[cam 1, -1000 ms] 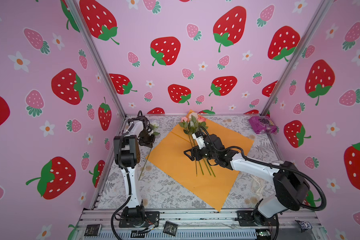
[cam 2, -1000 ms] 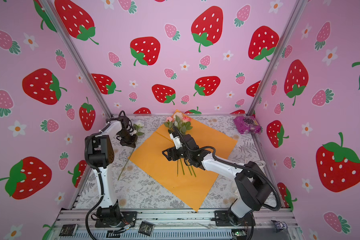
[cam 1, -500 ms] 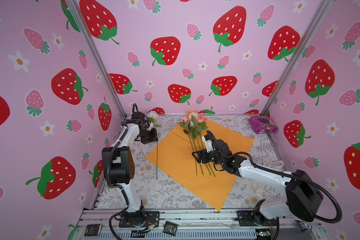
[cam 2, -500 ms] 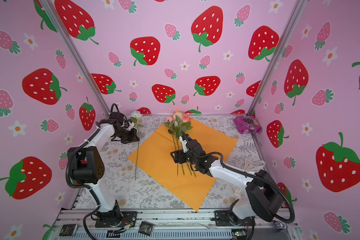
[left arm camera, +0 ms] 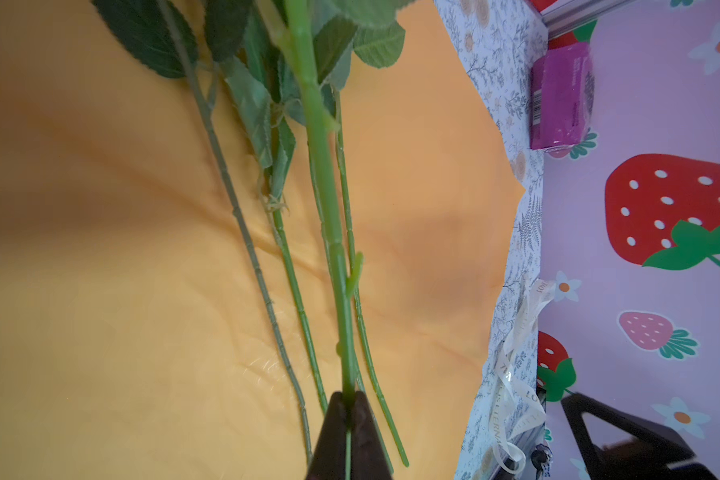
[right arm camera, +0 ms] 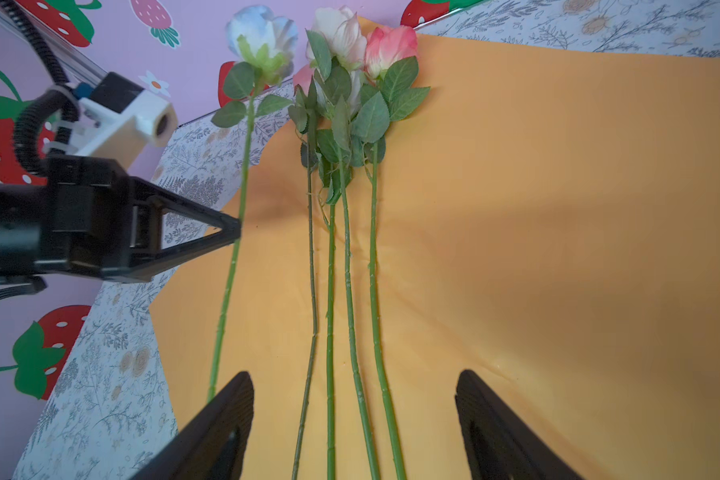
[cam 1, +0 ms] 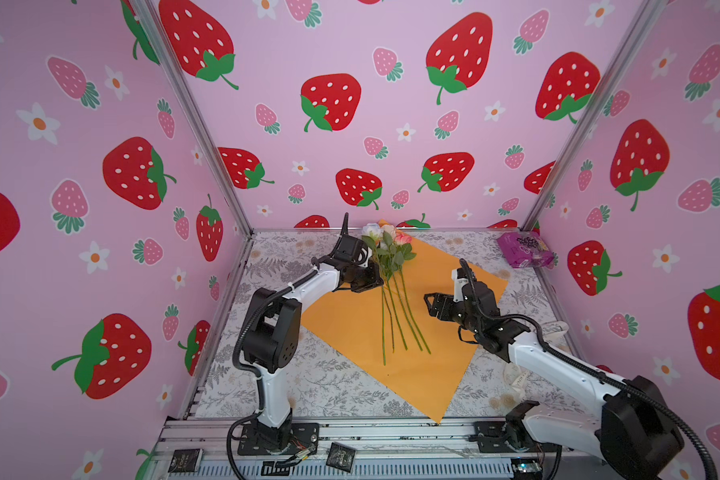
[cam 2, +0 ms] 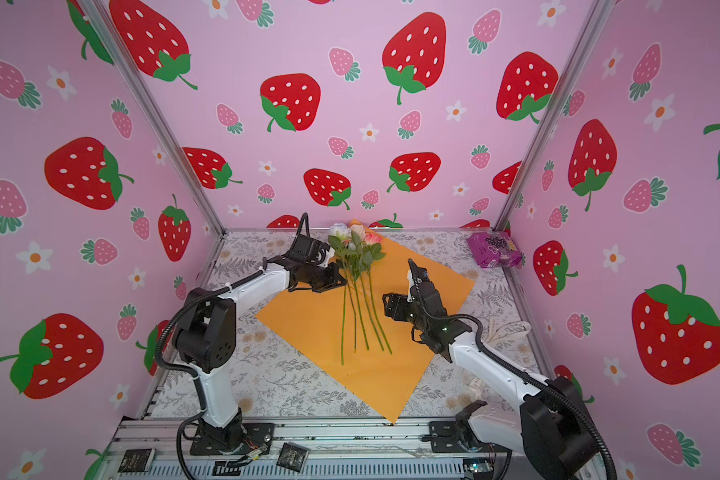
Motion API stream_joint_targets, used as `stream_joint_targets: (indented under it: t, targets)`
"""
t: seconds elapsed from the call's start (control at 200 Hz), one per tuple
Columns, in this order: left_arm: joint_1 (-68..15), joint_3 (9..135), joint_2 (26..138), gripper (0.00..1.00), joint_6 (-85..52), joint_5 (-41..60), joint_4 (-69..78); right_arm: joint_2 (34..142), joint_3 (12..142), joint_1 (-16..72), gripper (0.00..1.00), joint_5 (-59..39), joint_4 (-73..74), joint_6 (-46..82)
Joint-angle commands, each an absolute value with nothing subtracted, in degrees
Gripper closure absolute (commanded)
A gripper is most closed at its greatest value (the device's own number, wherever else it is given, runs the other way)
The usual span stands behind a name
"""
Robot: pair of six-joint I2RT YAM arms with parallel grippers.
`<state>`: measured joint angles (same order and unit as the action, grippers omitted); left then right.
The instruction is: Tie the bouquet of fake flowers
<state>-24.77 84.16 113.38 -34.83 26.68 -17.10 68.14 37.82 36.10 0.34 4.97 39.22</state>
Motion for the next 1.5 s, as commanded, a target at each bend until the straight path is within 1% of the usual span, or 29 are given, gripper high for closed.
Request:
stream_joint_targets:
  t: [0.0,0.04,0.15,0.25,0.295,0.395,0.49,0.52,0.535,0.55,0.625,0.69,0.8,0.895,0.995,1.135,1.185,1.2,1.22,1.23,1.266,1.326,1.391,1.496]
  targets:
    - [-26.2,88.13,117.51,1.0,-39.45,23.19,-12.0,67.32,36.62,35.95,0.21,-0.81,3.76,40.77]
    - [-26.63,88.73,118.89,1.0,-40.73,23.78,-10.67,67.48,36.31,35.95,0.21,-1.27,3.93,40.93]
    - [-27.65,89.62,121.16,1.0,-42.85,20.75,-9.6,68.22,36.02,35.95,0.21,-2.06,4.22,40.97]
    - [-27.71,87.91,122.08,1.0,-46.04,19.39,-6.01,69.18,36.16,35.95,0.21,-3.12,4.26,40.69]
    - [-27.58,88.17,123.15,1.0,-46.64,20.35,-4.95,69.49,36.13,35.88,0.21,-3.2,4.31,40.66]
    - [-27.81,92.15,126.4,1.0,-45.27,21.88,-8.91,70.26,36.58,35.95,0.21,-3.98,4.55,40.44]
    - [-28.04,92.61,127.13,1.0,-44.66,22.42,-10.24,70.83,37.0,35.95,0.21,-4.37,4.48,40.15]
    - [-28.11,92.1,126.83,0.96,-44.67,22.01,-10.38,70.88,37.14,35.95,0.21,-4.39,4.47,40.09]
    - [-28.11,91.85,126.78,0.89,-44.67,21.87,-10.39,70.92,37.14,35.95,0.21,-4.46,4.45,40.08]
    - [-28.12,91.66,126.67,0.87,-44.68,21.76,-10.42,70.88,37.1,35.95,0.21,-4.48,4.48,40.08]
    - [-28.17,91.56,126.01,0.82,-43.96,21.42,-11.45,70.86,37.26,35.93,0.21,-4.48,4.56,40.1]
    - [-28.23,91.72,125.36,0.81,-43.13,22.01,-12.06,70.97,37.29,35.94,0.21,-4.48,4.68,40.17]
    - [-28.4,92.04,123.65,0.68,-41.83,21.53,-13.27,71.17,37.49,35.95,0.21,-4.83,4.66,40.23]
    - [-28.48,92.33,122.32,0.67,-40.62,21.86,-14.21,70.75,37.49,35.95,0.21,-4.79,4.56,40.25]
    - [-28.52,91.95,120.91,0.62,-40.19,21.57,-15.0,70.06,37.36,35.92,0.21,-4.29,4.37,40.15]
    - [-28.76,89.82,117.75,0.59,-39.15,20.79,-16.18,68.05,37.68,35.95,0.19,-2.73,2.71,39.49]
    - [-28.82,88.18,115.78,0.58,-38.9,20.41,-16.17,66.6,37.24,35.95,0.18,-1.61,2.38,39.28]
    - [-28.83,87.52,115.16,0.57,-38.9,20.12,-16.22,65.8,36.93,35.95,0.13,-1.15,2.34,39.28]
    - [-28.89,86.66,114.2,0.57,-38.93,19.76,-16.11,65.32,36.75,35.87,0.1,-0.84,2.34,39.36]
    - [-28.91,86.26,113.74,0.57,-38.89,19.57,-16.02,64.5,36.34,35.82,0.06,-0.55,2.39,39.42]
    - [-28.91,84.66,112.11,0.57,-38.45,19.36,-15.63,62.65,35.39,35.73,0.0,0.44,2.33,40.56]
    - [-28.87,81.93,108.89,0.56,-36.26,19.26,-15.58,59.52,33.77,35.04,0.0,0.22,1.95,42.62]
    - [-29.3,78.71,104.47,0.56,-33.63,17.09,-16.57,56.06,32.03,34.07,0.0,-0.25,-0.88,48.04]
    - [-31.21,71.37,95.55,0.57,-30.62,11.62,-16.46,49.46,26.74,32.96,0.0,-8.29,-0.29,51.27]
